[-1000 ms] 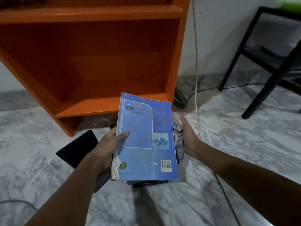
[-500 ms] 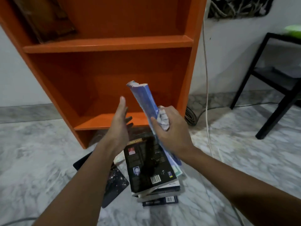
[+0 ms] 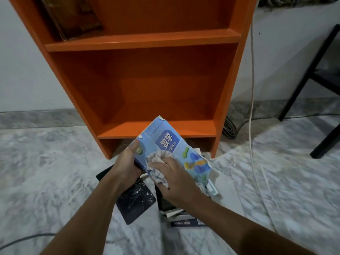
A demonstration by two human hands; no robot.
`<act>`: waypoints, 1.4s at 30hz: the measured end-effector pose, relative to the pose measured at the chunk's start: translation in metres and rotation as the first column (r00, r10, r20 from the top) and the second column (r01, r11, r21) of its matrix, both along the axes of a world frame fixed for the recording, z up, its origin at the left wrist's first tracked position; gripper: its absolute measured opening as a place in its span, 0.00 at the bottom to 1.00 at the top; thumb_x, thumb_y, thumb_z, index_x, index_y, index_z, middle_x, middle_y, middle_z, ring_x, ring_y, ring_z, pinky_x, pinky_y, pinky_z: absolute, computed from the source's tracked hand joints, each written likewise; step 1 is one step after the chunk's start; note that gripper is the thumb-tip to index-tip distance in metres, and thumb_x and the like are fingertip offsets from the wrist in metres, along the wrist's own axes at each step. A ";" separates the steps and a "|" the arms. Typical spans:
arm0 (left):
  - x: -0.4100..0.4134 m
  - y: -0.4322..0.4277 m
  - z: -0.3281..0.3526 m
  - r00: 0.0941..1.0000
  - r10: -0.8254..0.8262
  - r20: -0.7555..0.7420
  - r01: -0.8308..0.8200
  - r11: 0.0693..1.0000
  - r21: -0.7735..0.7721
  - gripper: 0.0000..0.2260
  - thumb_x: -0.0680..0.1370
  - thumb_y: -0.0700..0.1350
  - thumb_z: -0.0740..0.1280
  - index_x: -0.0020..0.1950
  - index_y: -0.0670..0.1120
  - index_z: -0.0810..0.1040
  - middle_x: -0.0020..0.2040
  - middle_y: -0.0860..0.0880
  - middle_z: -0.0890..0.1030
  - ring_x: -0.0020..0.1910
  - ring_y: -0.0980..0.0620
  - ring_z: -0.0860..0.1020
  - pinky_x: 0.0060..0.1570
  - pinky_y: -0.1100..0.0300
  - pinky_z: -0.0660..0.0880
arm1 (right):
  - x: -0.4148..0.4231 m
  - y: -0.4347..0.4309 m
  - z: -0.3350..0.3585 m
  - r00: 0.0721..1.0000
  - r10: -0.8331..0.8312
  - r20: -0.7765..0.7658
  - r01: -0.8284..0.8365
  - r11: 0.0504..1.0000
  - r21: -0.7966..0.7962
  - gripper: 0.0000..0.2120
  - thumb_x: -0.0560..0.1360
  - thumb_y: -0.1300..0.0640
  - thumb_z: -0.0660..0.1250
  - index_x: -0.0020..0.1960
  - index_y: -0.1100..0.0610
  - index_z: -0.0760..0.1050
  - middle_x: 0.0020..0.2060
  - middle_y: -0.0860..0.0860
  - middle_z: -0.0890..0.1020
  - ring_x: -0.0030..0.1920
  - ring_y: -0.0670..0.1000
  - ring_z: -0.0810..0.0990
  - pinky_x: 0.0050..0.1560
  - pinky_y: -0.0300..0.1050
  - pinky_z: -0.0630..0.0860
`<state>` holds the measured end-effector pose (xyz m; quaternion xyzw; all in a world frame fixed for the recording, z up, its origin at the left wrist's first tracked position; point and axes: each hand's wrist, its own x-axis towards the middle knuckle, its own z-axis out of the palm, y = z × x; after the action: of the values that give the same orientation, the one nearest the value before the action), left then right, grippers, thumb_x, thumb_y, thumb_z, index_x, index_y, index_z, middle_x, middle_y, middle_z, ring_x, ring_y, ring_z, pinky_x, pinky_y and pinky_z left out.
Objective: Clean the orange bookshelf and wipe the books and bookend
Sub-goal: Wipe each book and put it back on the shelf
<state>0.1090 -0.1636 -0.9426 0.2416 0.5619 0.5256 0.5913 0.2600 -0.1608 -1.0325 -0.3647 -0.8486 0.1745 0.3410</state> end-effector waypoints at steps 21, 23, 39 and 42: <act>-0.009 -0.006 -0.025 1.000 -0.019 -0.003 0.018 0.998 -0.060 0.21 0.83 0.57 0.55 0.55 0.45 0.80 0.49 0.44 0.87 0.44 0.47 0.85 0.53 0.45 0.78 | -0.033 0.105 -0.004 0.989 -0.129 -0.069 0.103 0.950 -0.296 0.16 0.80 0.60 0.62 0.68 0.56 0.73 0.64 0.55 0.73 0.64 0.56 0.71 0.61 0.51 0.71; -0.007 -0.007 -0.026 0.998 -0.046 -0.040 0.043 0.996 -0.078 0.21 0.83 0.58 0.55 0.56 0.45 0.81 0.50 0.43 0.86 0.48 0.44 0.84 0.59 0.40 0.75 | -0.021 0.124 -0.017 0.954 -0.280 0.104 0.298 0.877 -0.377 0.14 0.82 0.57 0.60 0.65 0.58 0.74 0.62 0.57 0.73 0.61 0.59 0.73 0.58 0.53 0.72; -0.018 0.001 -0.028 0.985 0.110 -0.136 -0.115 0.993 -0.035 0.19 0.83 0.58 0.56 0.55 0.46 0.81 0.47 0.47 0.87 0.44 0.48 0.85 0.45 0.50 0.78 | 0.016 0.094 -0.028 0.897 -0.369 0.243 0.428 0.860 -0.278 0.14 0.79 0.61 0.58 0.63 0.56 0.73 0.61 0.55 0.73 0.61 0.59 0.71 0.56 0.50 0.68; -0.019 0.005 -0.026 0.971 0.196 -0.139 -0.205 0.978 -0.050 0.21 0.82 0.59 0.58 0.62 0.44 0.79 0.53 0.44 0.85 0.52 0.43 0.83 0.48 0.48 0.79 | 0.037 0.061 -0.037 0.899 -0.374 0.228 0.424 0.875 -0.235 0.18 0.78 0.61 0.60 0.68 0.56 0.72 0.64 0.55 0.72 0.64 0.57 0.69 0.60 0.48 0.68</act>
<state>0.0904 -0.1582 -0.9691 0.1992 0.6384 0.5469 0.5038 0.2968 -0.0994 -1.0697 -0.5907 -0.7483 0.1849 0.2388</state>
